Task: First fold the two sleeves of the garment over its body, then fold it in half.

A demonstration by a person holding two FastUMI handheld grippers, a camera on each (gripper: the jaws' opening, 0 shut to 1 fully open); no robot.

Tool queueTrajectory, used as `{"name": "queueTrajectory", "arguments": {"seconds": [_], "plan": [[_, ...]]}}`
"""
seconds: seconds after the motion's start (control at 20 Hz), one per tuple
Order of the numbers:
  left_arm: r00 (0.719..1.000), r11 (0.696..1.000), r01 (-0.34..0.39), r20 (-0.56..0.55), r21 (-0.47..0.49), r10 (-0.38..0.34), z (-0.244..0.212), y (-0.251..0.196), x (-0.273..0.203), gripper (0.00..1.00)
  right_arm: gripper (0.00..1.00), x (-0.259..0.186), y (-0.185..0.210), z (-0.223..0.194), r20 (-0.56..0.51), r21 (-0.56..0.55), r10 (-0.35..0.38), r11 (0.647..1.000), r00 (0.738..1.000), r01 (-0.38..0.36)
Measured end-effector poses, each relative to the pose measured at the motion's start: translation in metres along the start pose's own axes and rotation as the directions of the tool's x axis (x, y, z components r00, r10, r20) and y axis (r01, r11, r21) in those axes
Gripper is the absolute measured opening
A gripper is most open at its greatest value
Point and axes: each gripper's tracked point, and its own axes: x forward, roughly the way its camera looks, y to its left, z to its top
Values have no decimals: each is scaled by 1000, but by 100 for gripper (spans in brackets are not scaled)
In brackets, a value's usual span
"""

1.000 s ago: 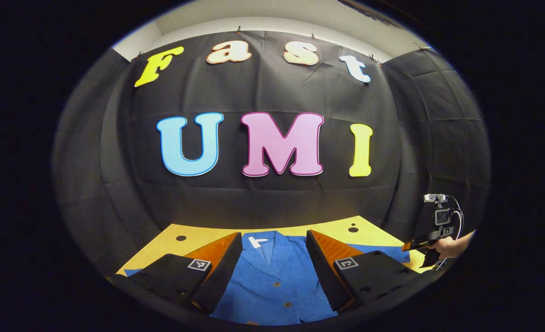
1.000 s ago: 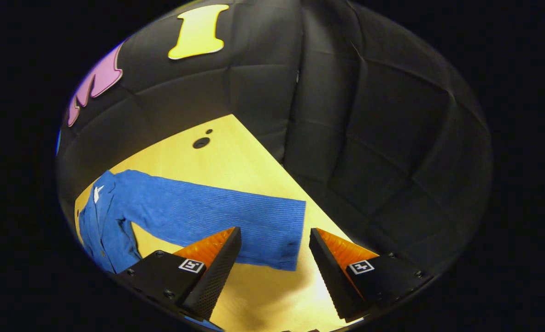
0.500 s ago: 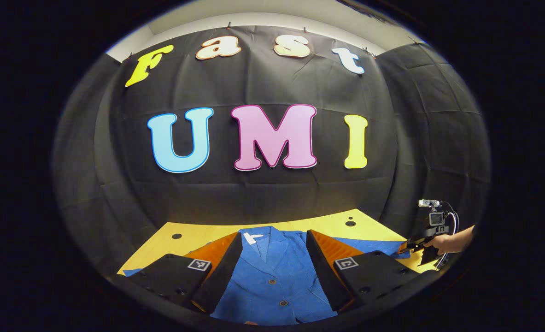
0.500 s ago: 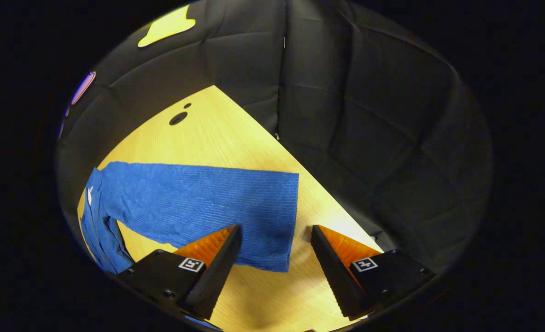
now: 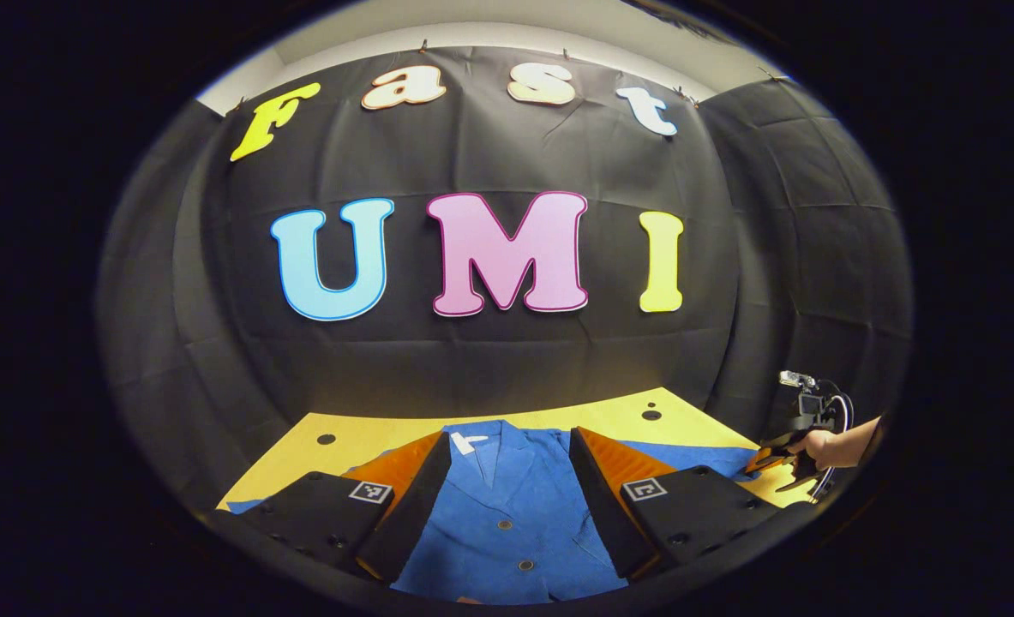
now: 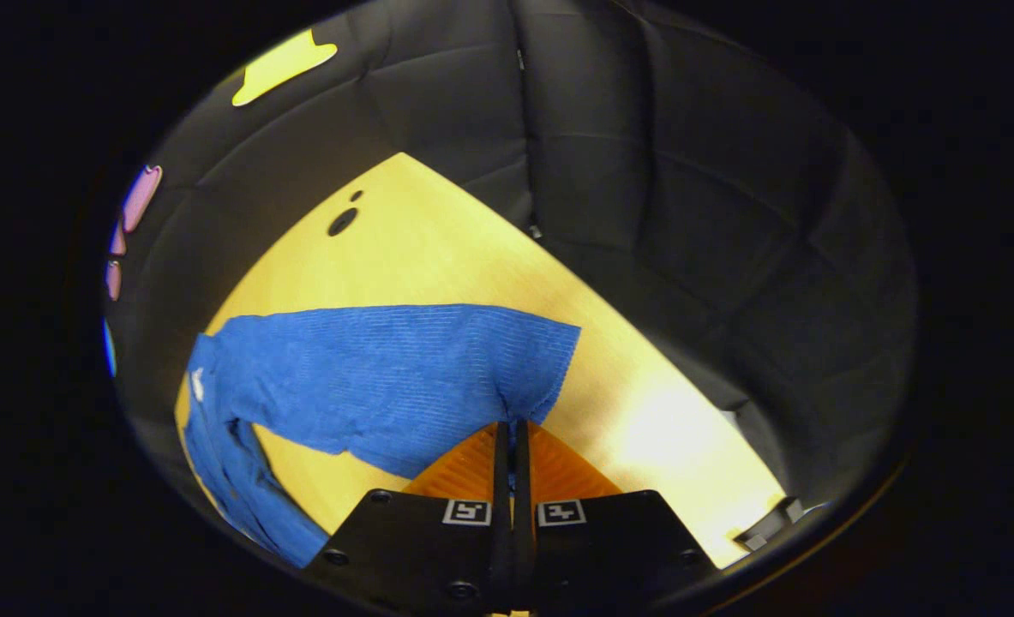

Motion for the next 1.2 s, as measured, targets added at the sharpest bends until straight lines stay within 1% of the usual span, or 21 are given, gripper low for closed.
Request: {"name": "queueTrajectory", "arguments": {"seconds": [0.1, 0.2, 0.25, 0.35, 0.45, 0.6, 0.75, 0.9, 1.05, 1.2], "plan": [[1000, 1000, -6, -11, -15, 6, -5, 3, 1, 80, 5, 4, 0, 3, 27, -5, -9, 1000, 1000, 9], [1000, 999, -18, -18, -27, 18, -6, 7, 1, 80, 5, -1, 12, 2, 32, 22, 8, 1000, 999, -9], [1000, 999, -25, -19, -30, 25, -7, 10, 0, 80, 5, -4, 22, 6, 46, 18, 23, 1000, 999, -24], [999, 999, -38, -19, -35, 38, -9, 14, -2, 80, 4, -10, 57, 14, 74, -19, 61, 998, 995, -60], [998, 998, -56, -18, -38, 56, -10, 21, -6, 80, 5, -15, 98, 22, 96, -69, 119, 991, 988, -113], [996, 994, -91, -23, -52, 90, -14, 33, -11, 80, 5, -28, 162, 24, 93, -163, 215, 966, 972, -199], [990, 988, -140, -19, -62, 139, -16, 52, -21, 80, 4, -40, 236, 16, 72, -236, 325, 924, 943, -300], [978, 976, -207, -23, -73, 206, -20, 75, -34, 80, 4, -48, 312, -8, 7, -283, 418, 872, 908, -399], [960, 954, -281, -36, -102, 279, -30, 100, -51, 80, 5, -57, 387, -46, -71, -329, 494, 809, 867, -487], [935, 926, -356, -63, -128, 350, -43, 123, -70, 80, 5, -65, 457, -96, -168, -371, 553, 732, 816, -572]]}}
